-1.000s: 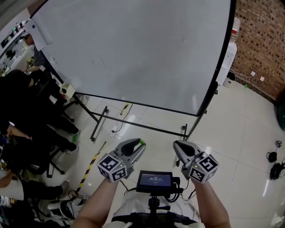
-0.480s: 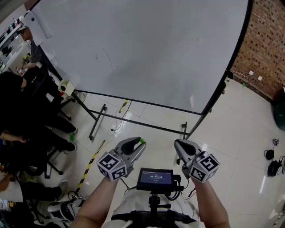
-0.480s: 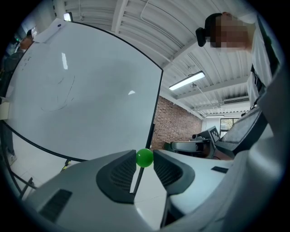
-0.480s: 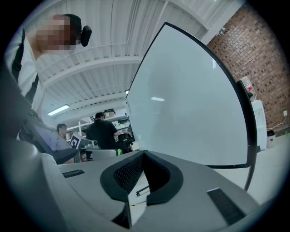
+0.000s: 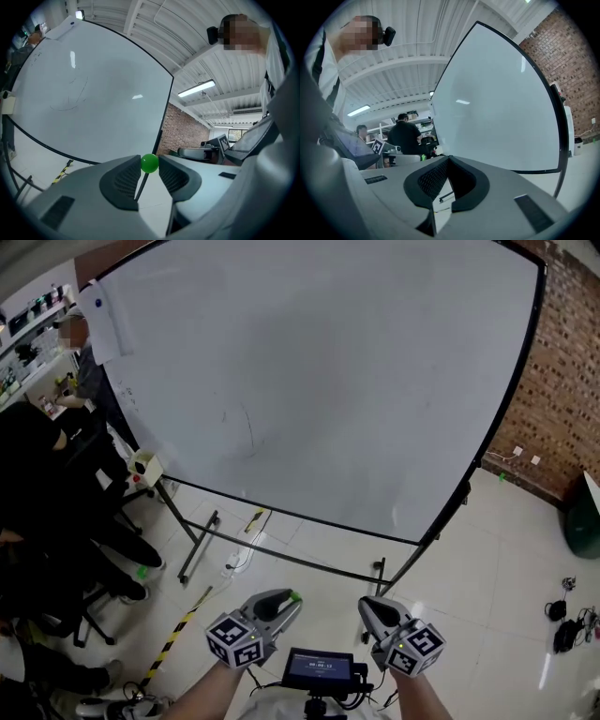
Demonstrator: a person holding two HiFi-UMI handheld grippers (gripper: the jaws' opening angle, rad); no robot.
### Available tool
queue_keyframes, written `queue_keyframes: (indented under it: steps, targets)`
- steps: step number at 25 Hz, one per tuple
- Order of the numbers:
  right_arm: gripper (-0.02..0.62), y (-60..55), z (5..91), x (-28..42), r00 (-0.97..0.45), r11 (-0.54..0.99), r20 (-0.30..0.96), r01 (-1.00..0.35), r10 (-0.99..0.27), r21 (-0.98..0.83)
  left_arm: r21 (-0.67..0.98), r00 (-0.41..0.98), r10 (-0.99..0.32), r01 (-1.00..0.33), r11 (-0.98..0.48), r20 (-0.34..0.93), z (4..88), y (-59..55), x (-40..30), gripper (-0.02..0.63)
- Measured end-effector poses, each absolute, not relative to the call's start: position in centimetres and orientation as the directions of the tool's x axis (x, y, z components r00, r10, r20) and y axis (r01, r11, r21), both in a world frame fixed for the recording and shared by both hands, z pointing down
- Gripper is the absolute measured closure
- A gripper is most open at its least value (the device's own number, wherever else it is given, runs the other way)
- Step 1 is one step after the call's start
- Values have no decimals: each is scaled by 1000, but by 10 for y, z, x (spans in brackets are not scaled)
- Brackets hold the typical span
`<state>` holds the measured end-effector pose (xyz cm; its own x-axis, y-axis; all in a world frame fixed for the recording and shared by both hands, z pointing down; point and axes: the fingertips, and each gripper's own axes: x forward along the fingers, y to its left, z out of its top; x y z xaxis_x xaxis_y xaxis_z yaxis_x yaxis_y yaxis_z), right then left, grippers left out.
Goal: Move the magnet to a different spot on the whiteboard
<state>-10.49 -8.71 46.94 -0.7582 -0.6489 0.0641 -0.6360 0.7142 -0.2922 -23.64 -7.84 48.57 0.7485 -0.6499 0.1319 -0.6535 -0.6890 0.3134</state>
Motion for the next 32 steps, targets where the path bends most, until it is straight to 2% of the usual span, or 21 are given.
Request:
queue_keyframes:
  steps: [14,32]
  targets:
    - [565,-58,442,-162,-742,712,83,-665,-666,-226,313,758,-646,-637,-704,89,463,-52,-288,471]
    - [565,-69,415,-181,-738,730,82,-674,-669,-110,34,783,-615,-620,-784,94,420,-69,-288,471]
